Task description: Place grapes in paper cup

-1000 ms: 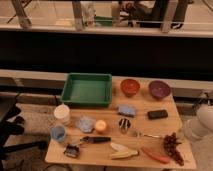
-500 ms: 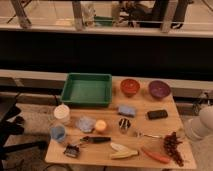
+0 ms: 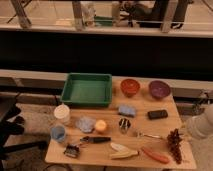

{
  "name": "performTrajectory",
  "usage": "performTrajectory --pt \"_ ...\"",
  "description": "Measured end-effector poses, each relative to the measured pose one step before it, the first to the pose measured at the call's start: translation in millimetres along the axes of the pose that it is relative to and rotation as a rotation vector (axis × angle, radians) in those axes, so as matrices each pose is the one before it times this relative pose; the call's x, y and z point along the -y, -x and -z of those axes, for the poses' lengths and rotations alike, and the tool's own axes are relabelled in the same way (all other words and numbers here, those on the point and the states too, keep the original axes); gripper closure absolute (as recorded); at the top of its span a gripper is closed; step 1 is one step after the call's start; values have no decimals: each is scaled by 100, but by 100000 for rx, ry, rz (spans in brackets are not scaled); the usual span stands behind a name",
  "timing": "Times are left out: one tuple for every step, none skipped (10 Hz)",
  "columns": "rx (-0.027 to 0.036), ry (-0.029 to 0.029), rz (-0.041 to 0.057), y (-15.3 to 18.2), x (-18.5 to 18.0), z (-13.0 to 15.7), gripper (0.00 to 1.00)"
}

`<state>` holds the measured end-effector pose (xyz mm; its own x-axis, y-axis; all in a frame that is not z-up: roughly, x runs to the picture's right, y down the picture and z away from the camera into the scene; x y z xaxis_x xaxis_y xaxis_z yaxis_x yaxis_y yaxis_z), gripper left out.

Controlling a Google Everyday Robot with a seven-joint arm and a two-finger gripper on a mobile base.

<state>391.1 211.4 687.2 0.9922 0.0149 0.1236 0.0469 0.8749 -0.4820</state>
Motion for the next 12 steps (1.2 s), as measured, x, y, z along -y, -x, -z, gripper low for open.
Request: performTrajectory --pt "-398 -1709 239 209 249 1272 100" --pt "-409 -1677 180 178 199 1195 100" --pt "-552 -1802 948 496 150 1373 100" --pt "-226 -870 758 422 37 743 100" --pt "-462 -1034 696 383 -40 809 100" --pt "-785 -1303 983 577 115 1150 100" --pt "-402 -767 433 361 83 760 100" --pt "-105 -931 369 433 308 977 100" --pt "104 -779 111 370 337 976 100" --pt "467 -580 -348 142 418 991 100" --pt "586 -666 -357 107 467 1157 100" --pt "542 -728 -133 74 332 880 100"
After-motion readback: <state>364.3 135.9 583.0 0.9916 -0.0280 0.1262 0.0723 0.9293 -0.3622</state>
